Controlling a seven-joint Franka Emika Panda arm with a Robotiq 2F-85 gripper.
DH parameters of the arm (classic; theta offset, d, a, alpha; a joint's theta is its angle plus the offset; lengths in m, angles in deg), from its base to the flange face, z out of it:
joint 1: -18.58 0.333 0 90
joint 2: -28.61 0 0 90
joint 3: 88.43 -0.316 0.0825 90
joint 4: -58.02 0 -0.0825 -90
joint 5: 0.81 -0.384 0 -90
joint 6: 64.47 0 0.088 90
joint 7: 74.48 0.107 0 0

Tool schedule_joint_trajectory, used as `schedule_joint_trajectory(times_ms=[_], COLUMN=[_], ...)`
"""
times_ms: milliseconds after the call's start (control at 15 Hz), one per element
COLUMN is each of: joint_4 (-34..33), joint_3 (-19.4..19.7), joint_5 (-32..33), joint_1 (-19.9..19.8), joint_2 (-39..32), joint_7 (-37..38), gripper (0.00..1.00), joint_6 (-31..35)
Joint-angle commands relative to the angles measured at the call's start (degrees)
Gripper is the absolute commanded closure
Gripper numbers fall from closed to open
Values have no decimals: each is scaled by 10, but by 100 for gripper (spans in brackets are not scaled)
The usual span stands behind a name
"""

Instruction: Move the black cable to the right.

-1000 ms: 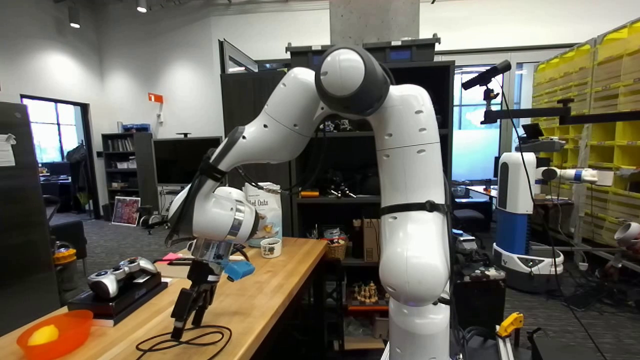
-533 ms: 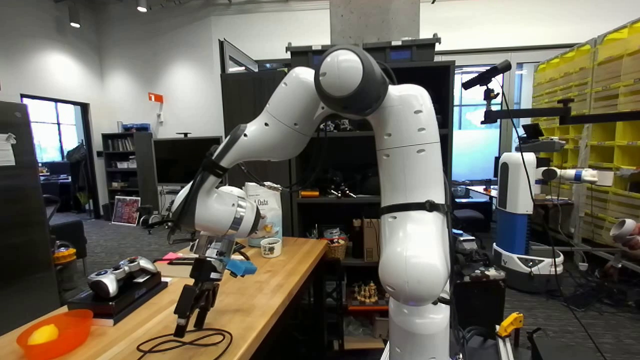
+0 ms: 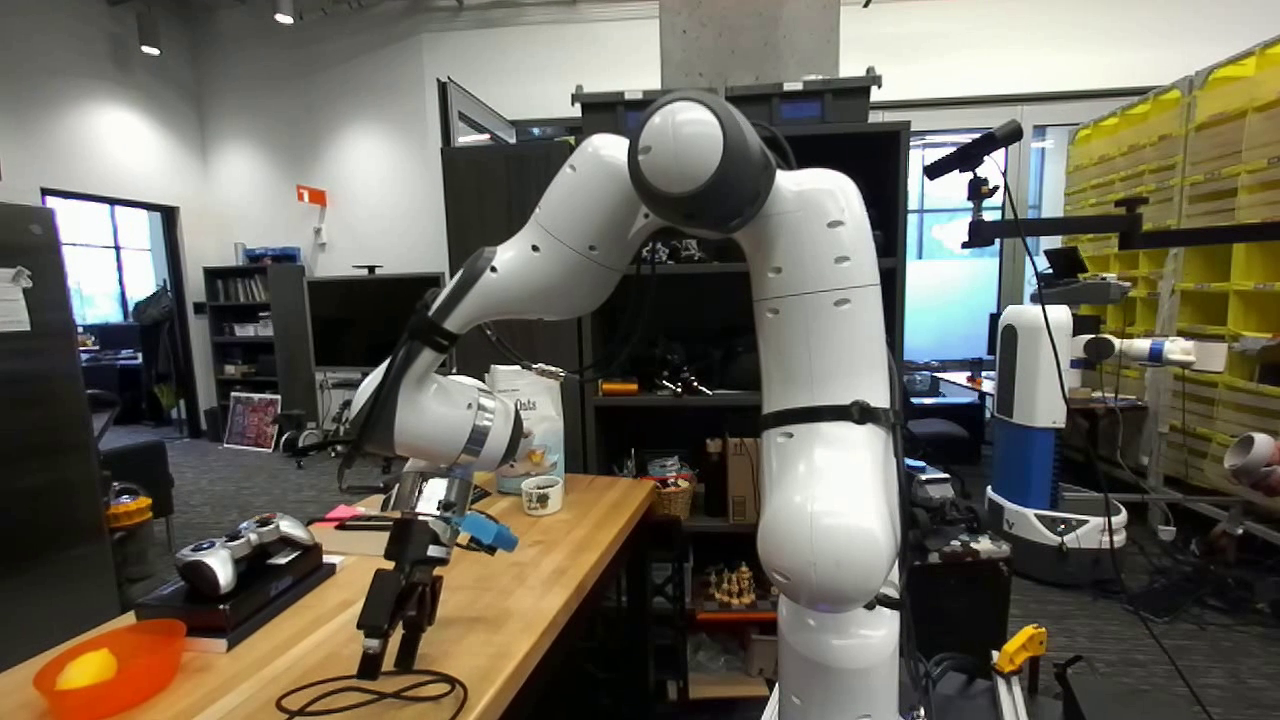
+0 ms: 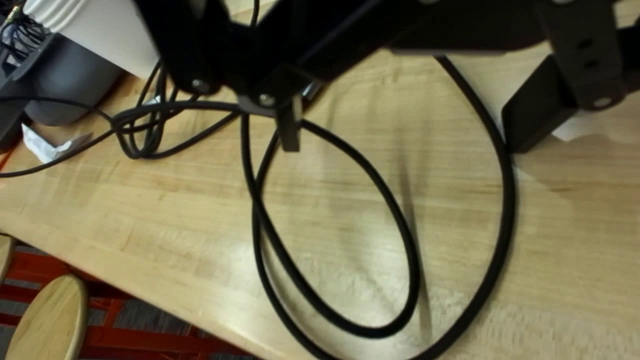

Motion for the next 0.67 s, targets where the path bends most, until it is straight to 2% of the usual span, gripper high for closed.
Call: schedule_joint_trajectory(times_ms=[0, 333, 600], joint_4=[3, 1, 3], joint_3=[5, 4, 1], joint_5=[15, 13, -4], joint_1=[-2, -1, 2], joint_2=[14, 13, 17], joint_7=[0, -3, -23], gripper=[0, 0, 0], joint_6=[-43, -68, -58])
